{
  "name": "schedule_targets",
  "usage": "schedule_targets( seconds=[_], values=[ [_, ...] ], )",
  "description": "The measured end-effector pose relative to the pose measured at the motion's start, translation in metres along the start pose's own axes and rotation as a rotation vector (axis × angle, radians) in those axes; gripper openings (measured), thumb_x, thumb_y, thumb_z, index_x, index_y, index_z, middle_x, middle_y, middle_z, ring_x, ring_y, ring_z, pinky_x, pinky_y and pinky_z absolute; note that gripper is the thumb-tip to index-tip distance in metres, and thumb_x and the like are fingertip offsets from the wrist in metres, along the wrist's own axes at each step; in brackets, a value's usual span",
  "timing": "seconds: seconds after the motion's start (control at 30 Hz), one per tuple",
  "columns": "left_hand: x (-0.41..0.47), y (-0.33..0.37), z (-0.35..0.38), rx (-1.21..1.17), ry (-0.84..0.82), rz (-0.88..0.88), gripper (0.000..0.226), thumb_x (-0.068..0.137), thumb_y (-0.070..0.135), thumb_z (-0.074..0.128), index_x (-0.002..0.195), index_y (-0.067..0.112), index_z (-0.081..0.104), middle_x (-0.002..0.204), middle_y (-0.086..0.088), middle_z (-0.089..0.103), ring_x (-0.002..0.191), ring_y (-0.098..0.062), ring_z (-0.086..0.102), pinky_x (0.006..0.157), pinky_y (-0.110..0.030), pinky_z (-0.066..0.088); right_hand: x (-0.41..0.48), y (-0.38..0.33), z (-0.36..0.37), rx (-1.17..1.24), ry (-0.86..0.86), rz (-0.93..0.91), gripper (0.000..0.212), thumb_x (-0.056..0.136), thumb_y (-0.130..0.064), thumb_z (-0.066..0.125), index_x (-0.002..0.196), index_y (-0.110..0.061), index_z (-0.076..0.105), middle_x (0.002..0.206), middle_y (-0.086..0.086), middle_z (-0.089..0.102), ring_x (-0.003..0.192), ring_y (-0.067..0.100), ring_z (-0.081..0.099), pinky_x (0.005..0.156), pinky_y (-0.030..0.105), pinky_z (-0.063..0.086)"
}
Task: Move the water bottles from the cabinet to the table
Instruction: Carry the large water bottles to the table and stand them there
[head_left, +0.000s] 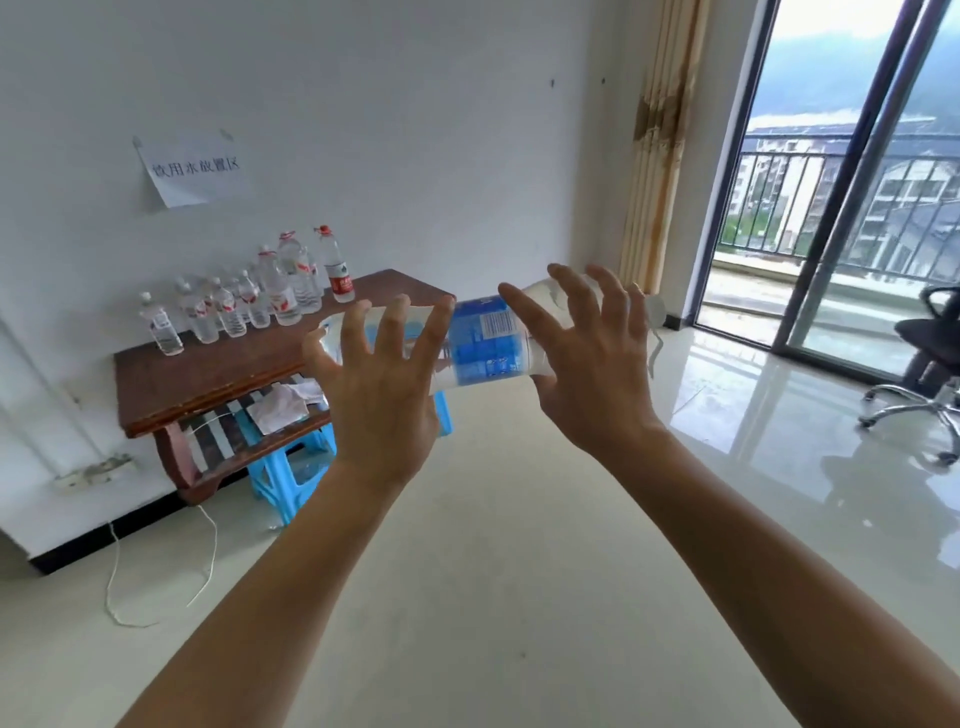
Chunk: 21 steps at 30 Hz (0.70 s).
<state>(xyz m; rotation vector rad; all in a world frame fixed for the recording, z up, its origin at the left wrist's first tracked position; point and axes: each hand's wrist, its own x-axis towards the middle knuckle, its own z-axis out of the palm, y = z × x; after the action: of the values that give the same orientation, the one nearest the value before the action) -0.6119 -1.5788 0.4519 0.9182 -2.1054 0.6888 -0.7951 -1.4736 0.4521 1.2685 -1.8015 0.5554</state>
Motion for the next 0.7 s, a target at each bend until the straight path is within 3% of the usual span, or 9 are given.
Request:
schedule_targets(
  seconds=[0.13,0.27,0.4,0.5,0.57,0.7],
  values=[
    [0.073,-0.013,0.086,0.044,-0.064,0.0,0.1,0.063,0.026,0.091,0.149,0.029,0.041,0.143,-0.009,0.048,0.132,-0.039,0.041,0.097,-0.065,0.036,0.067,0.018,0.099,0.065,-0.052,0.012,0.1,0.071,-0.016,0.088,0.152,-0.041,0.036,0.153,0.011,0.037,0.142,0.04,0.028,0.113,0.067,0.028],
    [0.131,-0.046,0.162,0.102,-0.106,-0.026,0.104,0.065,0.026,0.09,0.151,0.031,0.033,0.144,-0.008,0.045,0.133,-0.039,0.041,0.098,-0.067,0.037,0.137,0.013,0.186,0.166,-0.143,-0.018,0.098,0.072,-0.025,0.088,0.153,-0.041,0.036,0.155,0.011,0.036,0.144,0.041,0.029,0.115,0.067,0.024],
    [0.156,-0.085,0.215,0.138,-0.135,-0.088,0.107,0.064,0.023,0.09,0.153,0.031,0.03,0.147,-0.009,0.045,0.135,-0.042,0.041,0.1,-0.069,0.033,0.185,-0.012,0.258,0.227,-0.119,-0.096,0.104,0.062,-0.021,0.095,0.149,-0.04,0.04,0.151,0.012,0.039,0.14,0.043,0.034,0.111,0.068,0.031],
    [0.179,-0.125,0.273,0.148,-0.149,-0.122,0.109,0.063,0.022,0.091,0.152,0.032,0.029,0.147,-0.009,0.045,0.136,-0.042,0.04,0.1,-0.069,0.032,0.227,-0.039,0.329,0.284,-0.129,-0.151,0.109,0.057,-0.03,0.099,0.146,-0.041,0.037,0.15,0.01,0.036,0.139,0.042,0.033,0.111,0.067,0.031],
    [0.194,-0.151,0.311,0.153,-0.146,-0.154,0.109,0.063,0.02,0.089,0.151,0.033,0.027,0.146,-0.008,0.045,0.136,-0.041,0.04,0.1,-0.07,0.032,0.252,-0.056,0.372,0.296,-0.126,-0.162,0.109,0.056,-0.038,0.099,0.146,-0.042,0.036,0.15,0.01,0.036,0.14,0.042,0.032,0.11,0.067,0.03],
    [0.225,-0.207,0.391,0.157,-0.14,-0.179,0.104,0.065,0.022,0.089,0.15,0.031,0.032,0.144,-0.007,0.047,0.135,-0.04,0.041,0.1,-0.07,0.033,0.303,-0.095,0.46,0.282,-0.151,-0.199,0.107,0.06,-0.033,0.096,0.148,-0.043,0.036,0.152,0.01,0.035,0.141,0.041,0.029,0.112,0.066,0.027]
  ],
)
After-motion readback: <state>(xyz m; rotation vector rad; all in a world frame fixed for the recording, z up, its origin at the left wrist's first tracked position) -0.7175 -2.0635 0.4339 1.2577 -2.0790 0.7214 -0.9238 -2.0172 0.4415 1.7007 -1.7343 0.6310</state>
